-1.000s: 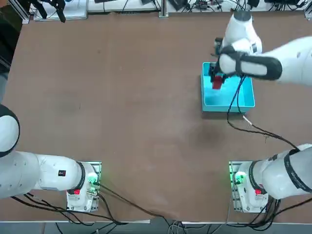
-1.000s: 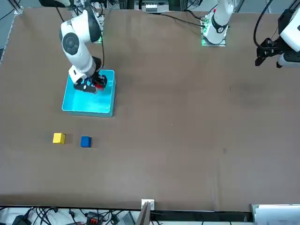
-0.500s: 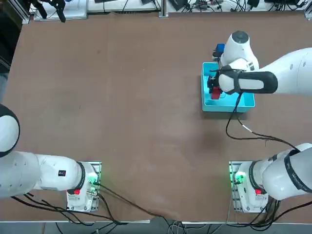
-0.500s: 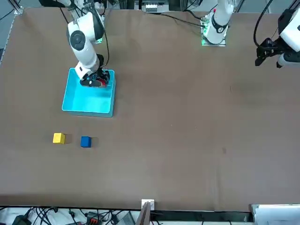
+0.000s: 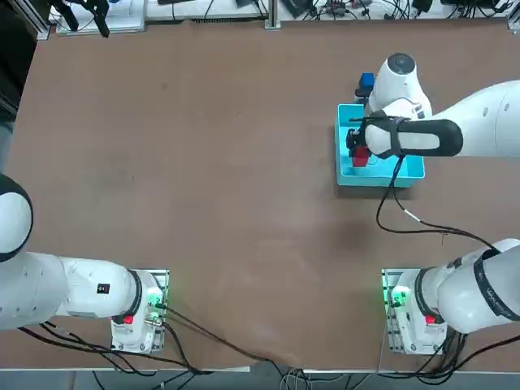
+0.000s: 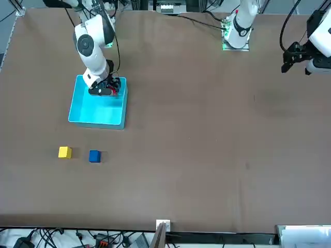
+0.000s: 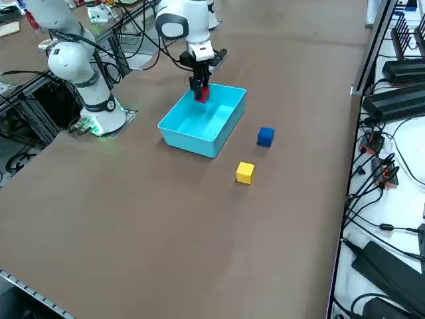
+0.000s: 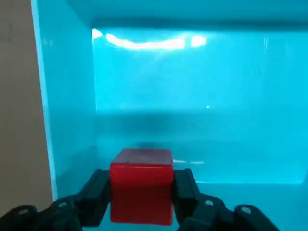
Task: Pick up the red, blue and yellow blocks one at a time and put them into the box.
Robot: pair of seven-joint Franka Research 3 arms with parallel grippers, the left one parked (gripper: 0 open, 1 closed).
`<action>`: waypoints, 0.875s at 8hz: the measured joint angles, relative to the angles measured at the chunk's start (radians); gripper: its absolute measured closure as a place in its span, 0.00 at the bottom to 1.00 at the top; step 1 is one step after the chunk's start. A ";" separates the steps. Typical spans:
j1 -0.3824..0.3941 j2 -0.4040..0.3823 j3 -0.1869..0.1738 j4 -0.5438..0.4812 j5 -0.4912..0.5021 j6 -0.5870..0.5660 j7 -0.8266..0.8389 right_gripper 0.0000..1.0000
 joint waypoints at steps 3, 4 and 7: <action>-0.005 -0.004 -0.006 0.005 0.000 -0.002 -0.003 0.00; -0.010 -0.010 -0.009 0.019 0.000 -0.003 -0.013 0.00; -0.118 0.014 -0.016 0.172 0.000 -0.019 -0.144 0.00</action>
